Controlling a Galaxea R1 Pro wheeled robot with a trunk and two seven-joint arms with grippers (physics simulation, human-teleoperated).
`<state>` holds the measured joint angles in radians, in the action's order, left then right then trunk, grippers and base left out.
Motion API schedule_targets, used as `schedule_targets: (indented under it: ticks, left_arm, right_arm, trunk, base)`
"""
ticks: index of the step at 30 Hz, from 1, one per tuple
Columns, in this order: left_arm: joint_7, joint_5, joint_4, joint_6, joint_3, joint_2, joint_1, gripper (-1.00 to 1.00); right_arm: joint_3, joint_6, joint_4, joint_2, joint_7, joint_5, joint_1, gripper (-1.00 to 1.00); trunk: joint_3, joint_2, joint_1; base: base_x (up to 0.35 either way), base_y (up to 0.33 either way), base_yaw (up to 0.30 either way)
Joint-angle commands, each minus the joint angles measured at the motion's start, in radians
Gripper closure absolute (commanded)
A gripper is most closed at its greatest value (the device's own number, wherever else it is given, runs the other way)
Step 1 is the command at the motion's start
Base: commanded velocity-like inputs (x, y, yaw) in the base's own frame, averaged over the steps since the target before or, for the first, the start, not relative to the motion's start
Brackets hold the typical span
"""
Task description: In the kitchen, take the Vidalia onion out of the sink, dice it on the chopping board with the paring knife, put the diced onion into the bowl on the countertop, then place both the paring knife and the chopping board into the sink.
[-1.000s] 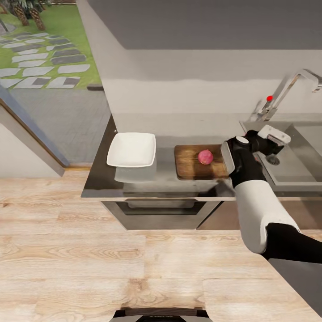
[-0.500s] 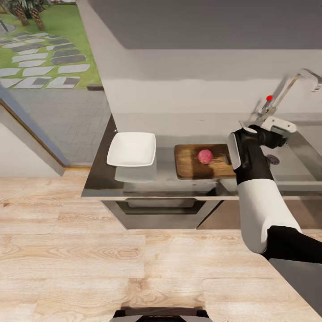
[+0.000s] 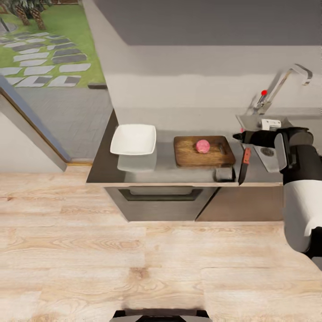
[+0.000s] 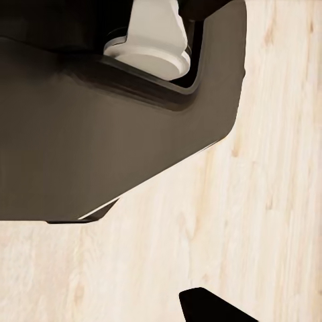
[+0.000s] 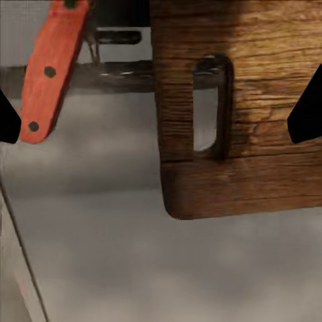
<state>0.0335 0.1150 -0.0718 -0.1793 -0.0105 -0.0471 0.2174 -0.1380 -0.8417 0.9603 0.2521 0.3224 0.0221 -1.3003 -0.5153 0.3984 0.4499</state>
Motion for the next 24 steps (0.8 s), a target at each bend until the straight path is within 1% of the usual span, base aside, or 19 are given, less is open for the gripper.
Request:
schedule_targets:
  ticks: [1,3,6,13,18,20,22,23,24]
  left_arm:
    - [0.0,0.008,-0.005,-0.008,0.0,0.0,0.002,-1.0]
    - [0.0,0.008,-0.005,-0.008,0.0,0.001,0.002,-1.0]
    - [0.0,0.008,-0.005,-0.008,0.0,0.0,0.002,-1.0]
    - [0.0,0.008,-0.005,-0.008,0.0,0.0,0.002,-1.0]
    - [0.0,0.008,-0.005,-0.008,0.0,0.0,0.002,-1.0]
    - [0.0,0.008,-0.005,-0.008,0.0,0.0,0.002,-1.0]
    - [0.0,0.008,-0.005,-0.008,0.0,0.0,0.002,-1.0]
    - [0.0,0.008,-0.005,-0.008,0.0,0.0,0.002,-1.0]
    - [0.0,0.008,-0.005,-0.008,0.0,0.0,0.002,-1.0]
  right_arm:
    - [-0.001,-0.01,0.001,0.019,0.052,0.019,-0.001,-1.0]
    - [-0.002,-0.017,0.001,0.046,0.118,0.054,-0.001,-1.0]
    - [-0.002,-0.018,0.001,0.051,0.13,0.061,-0.001,-1.0]
    - [-0.001,-0.019,-0.007,0.055,0.136,0.064,-0.001,-1.0]
    - [-0.002,-0.014,-0.084,0.055,0.137,0.071,-0.001,-1.0]
    - [-0.002,-0.01,-0.111,0.055,0.137,0.088,-0.001,-1.0]
    - [-0.002,0.005,-0.13,0.055,0.137,0.117,-0.001,-1.0]
    - [-0.002,0.02,-0.141,0.055,0.138,0.139,-0.001,-1.0]
    - [-0.002,0.028,-0.147,0.055,0.138,0.151,-0.001,-1.0]
  trunk:
    - [-0.001,0.002,0.0]
    - [-0.001,0.002,0.0]
    - [-0.001,0.002,0.0]
    - [-0.001,0.002,0.0]
    - [-0.001,0.002,0.0]
    - [-0.001,0.002,0.0]
    - [-0.001,0.002,0.0]
    - [-0.001,0.002,0.0]
    - [-0.001,0.002,0.0]
  base:
    - [-0.272,0.0,0.0]
    - [-0.283,0.0,0.0]
    - [-0.305,0.0,0.0]
    - [-0.326,0.0,0.0]
    - [-0.332,0.0,0.0]
    - [-0.332,0.0,0.0]
    - [-0.332,0.0,0.0]
    - [-0.332,0.0,0.0]
    - [-0.332,0.0,0.0]
